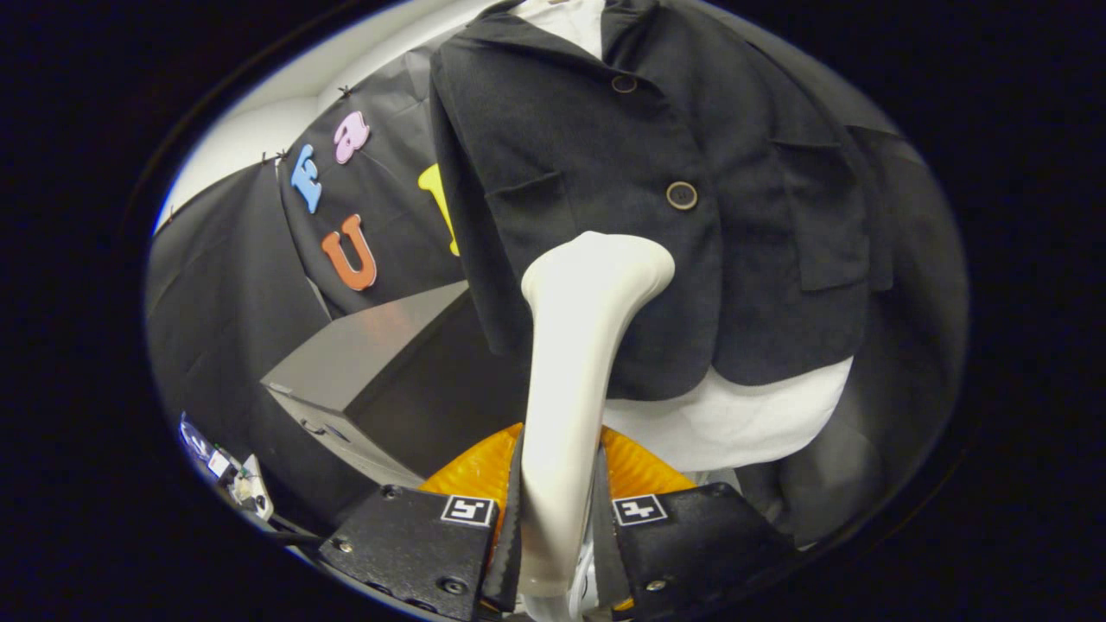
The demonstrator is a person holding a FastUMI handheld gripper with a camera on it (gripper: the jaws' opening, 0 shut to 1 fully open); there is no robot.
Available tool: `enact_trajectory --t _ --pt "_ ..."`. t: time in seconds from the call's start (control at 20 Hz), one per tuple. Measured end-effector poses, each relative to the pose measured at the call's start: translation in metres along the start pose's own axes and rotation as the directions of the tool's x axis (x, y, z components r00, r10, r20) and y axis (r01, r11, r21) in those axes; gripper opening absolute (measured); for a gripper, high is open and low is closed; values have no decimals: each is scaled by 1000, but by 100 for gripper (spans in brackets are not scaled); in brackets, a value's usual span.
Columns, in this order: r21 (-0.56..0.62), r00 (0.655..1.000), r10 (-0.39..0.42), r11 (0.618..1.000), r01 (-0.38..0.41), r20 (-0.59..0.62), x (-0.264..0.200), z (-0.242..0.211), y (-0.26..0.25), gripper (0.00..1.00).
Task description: Iron the clothes twice with a garment steamer, once on the left side and once on the right side.
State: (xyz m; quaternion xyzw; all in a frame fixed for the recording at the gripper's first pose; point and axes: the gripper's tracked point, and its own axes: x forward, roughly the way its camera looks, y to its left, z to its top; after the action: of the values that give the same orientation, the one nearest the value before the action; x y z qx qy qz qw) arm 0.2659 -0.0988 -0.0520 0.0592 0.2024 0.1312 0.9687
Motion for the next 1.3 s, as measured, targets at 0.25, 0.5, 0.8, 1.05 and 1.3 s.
enact_trajectory --t 0.25,0.5,0.8,1.05,1.3 --pt "6 998 -29 1000 30 -47 2 -28 -13 37" --pt "-16 994 -60 998 58 -92 1 -54 -17 37" --pt "-35 981 -129 991 126 -145 -3 -84 -36 37" --pt "-69 977 -194 980 188 -94 -18 -67 -37 37" --pt "-71 972 -229 970 232 42 -54 -19 -30 37"
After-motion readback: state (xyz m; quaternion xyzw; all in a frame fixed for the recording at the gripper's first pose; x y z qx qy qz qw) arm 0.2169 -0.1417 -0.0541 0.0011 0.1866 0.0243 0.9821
